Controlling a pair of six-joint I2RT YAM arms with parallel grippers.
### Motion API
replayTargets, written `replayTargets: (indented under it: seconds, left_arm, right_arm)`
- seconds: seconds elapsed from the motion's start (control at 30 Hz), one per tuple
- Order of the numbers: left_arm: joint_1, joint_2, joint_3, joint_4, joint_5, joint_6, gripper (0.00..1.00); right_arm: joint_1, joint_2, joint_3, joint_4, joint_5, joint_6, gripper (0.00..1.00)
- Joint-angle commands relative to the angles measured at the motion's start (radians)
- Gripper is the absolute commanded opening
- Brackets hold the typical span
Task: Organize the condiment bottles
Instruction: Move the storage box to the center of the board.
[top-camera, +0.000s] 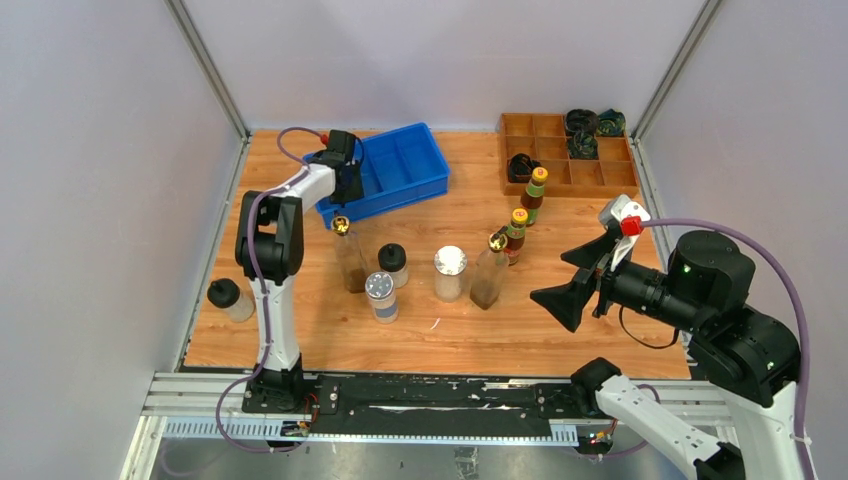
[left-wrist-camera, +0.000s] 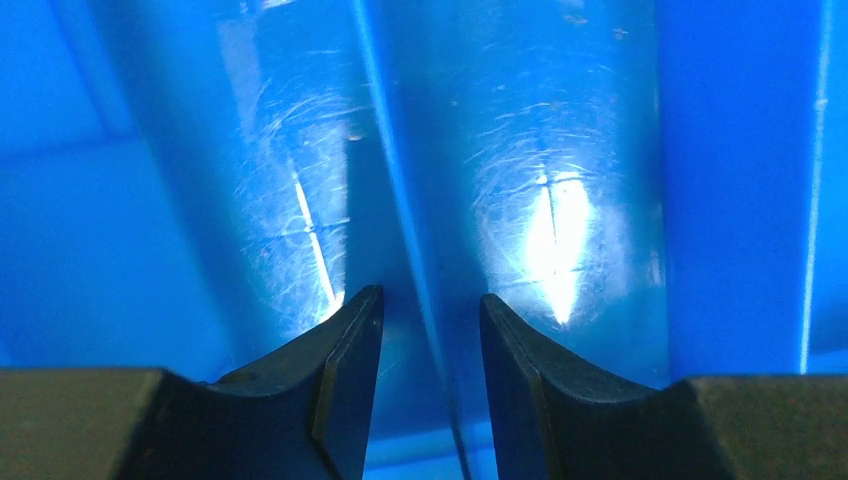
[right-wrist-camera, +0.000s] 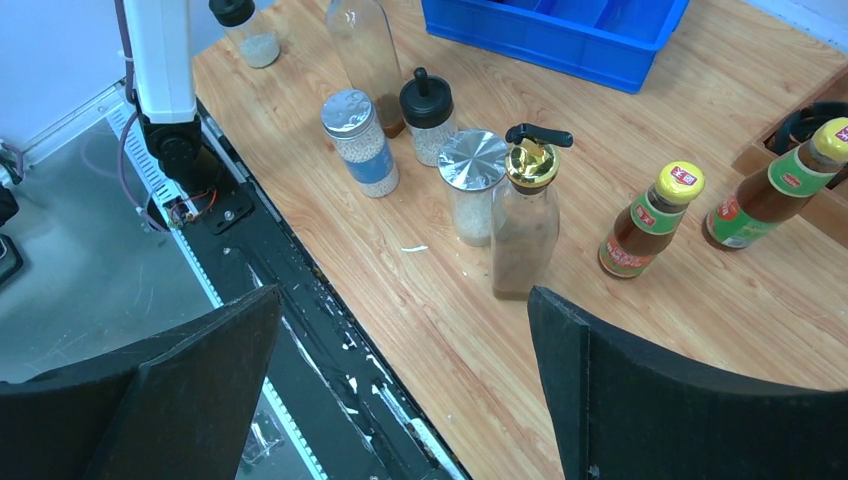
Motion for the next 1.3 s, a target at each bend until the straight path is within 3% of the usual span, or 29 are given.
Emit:
replayTargets:
  seconds: [0.0, 0.63, 1.27]
  left_arm:
    - [-0.044, -0.007, -0.036, -0.047, 0.085, 0.035, 0.46]
    - [-0.105, -0.025, 0.023, -0.087, 0.237, 0.164, 0.43]
    - [-0.128, -0.062, 0.04, -0.192, 0.157, 0.293, 0.42]
  right_arm:
    - [0.008, -0.014, 0.024, -0.009, -0.007, 0.028, 1.0]
    - [0.008, -0.061, -0.024, 0.01, 0.016, 0.072, 1.0]
    - [0.008, -0.07, -0.09, 0.054, 0.013, 0.103, 1.0]
